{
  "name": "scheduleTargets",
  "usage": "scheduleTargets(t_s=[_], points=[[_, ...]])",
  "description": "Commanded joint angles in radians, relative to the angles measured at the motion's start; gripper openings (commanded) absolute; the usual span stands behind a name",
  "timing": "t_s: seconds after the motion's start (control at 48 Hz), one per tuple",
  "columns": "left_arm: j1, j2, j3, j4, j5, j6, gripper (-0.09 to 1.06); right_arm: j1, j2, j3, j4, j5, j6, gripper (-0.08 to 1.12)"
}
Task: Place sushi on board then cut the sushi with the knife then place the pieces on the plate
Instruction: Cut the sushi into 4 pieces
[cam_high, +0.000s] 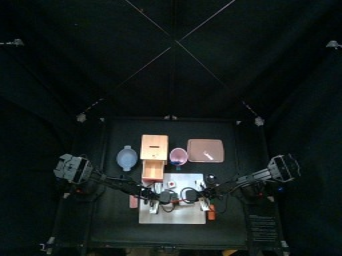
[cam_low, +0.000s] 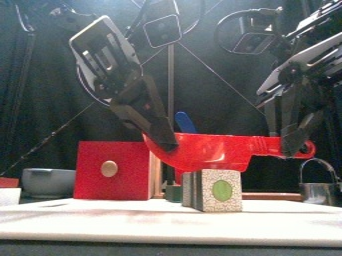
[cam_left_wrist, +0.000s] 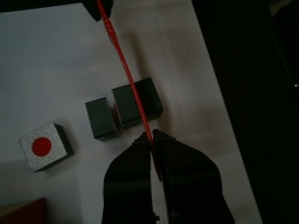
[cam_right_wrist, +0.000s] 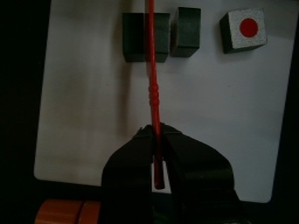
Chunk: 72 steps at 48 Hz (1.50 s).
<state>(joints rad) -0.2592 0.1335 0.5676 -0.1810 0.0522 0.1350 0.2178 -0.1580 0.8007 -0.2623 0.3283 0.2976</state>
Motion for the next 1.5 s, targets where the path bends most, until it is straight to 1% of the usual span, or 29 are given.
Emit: scheduleTargets(t_s=[0.021, 0.167, 0.354, 0.438, 0.583, 0.688, 0.833, 0.938, 1.083, 1.146, 1.229, 1.292, 1.396, 1.5], points=[[-0.008, -0.006, -0.018, 0.003, -0.025, 0.006, 0.3, -0.026, -0.009, -0.031, -0.008, -0.018, 0.0, 0.42], [-0.008, 0.002, -0.018, 0.0, -0.025, 0.005, 0.31, -0.025, 0.005, -0.031, -0.003, -0.02, 0.002, 0.42], [-0.008, 0.026, -0.021, -0.017, -0.029, 0.003, 0.3, -0.021, 0.029, -0.028, 0.014, -0.035, 0.002, 0.42], [-0.015, 0.044, -0.025, -0.028, -0.044, 0.003, 0.3, -0.018, 0.046, -0.026, 0.032, -0.049, 0.002, 0.42], [-0.029, 0.067, -0.034, -0.055, -0.072, 0.005, 0.3, -0.017, 0.071, -0.028, 0.071, -0.057, 0.002, 0.42], [-0.037, 0.064, -0.035, -0.061, -0.072, 0.005, 0.3, -0.008, 0.067, -0.032, 0.091, -0.057, 0.002, 0.42], [-0.038, 0.034, -0.032, -0.058, -0.066, 0.005, 0.3, 0.002, 0.043, -0.04, 0.097, -0.044, 0.002, 0.42], [-0.032, 0.008, -0.029, -0.054, -0.066, 0.008, 0.3, 0.002, 0.02, -0.041, 0.091, -0.034, 0.002, 0.42], [-0.026, -0.021, -0.02, -0.026, -0.071, 0.008, 0.31, -0.003, -0.011, -0.038, 0.074, -0.011, 0.002, 0.42], [-0.018, -0.032, -0.015, -0.025, -0.077, 0.006, 0.33, -0.005, -0.02, -0.038, 0.066, 0.0, 0.002, 0.42], [-0.008, -0.044, -0.012, -0.034, -0.087, 0.006, 0.37, -0.005, -0.028, -0.04, 0.058, 0.014, 0.0, 0.42], [-0.003, -0.049, -0.008, -0.034, -0.094, 0.006, 0.41, -0.005, -0.032, -0.041, 0.057, 0.025, 0.0, 0.42], [0.003, -0.055, -0.002, -0.035, -0.104, 0.006, 0.54, -0.005, -0.04, -0.041, 0.057, 0.038, 0.0, 0.42], [0.006, -0.063, 0.005, -0.049, -0.12, 0.005, 0.67, -0.006, -0.057, -0.044, 0.057, 0.061, 0.002, 0.42]])
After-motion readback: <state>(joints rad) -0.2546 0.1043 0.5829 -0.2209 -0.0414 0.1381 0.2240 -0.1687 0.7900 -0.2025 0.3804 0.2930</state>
